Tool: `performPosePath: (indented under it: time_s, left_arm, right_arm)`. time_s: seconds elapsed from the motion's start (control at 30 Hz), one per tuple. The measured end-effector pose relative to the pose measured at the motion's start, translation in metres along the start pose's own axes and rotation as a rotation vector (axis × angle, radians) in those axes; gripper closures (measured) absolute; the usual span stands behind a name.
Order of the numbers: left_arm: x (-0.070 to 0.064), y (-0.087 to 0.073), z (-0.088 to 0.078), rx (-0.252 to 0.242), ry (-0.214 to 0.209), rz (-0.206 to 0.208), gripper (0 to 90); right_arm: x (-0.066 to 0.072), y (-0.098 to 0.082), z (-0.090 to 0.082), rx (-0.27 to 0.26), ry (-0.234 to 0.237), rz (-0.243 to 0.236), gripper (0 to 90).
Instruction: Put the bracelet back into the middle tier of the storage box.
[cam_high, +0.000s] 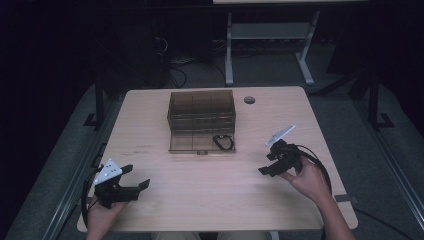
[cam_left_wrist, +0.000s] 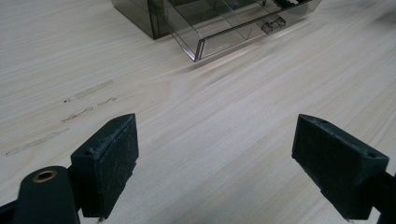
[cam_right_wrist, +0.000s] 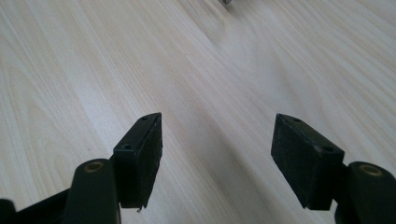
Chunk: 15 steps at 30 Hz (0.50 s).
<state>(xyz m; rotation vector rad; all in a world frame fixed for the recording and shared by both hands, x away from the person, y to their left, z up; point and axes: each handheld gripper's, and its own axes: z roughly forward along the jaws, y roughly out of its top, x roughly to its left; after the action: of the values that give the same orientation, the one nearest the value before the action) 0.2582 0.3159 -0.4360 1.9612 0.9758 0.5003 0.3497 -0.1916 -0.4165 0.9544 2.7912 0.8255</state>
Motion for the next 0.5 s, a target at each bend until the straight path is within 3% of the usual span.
performPosePath:
  time_s: [0.5]
  left_arm:
    - [0.000, 0.000, 0.001, 0.001, 0.001, 0.004, 14.0]
  right_arm:
    - [-0.001, -0.024, -0.004, -0.016, -0.010, 0.037, 32.9]
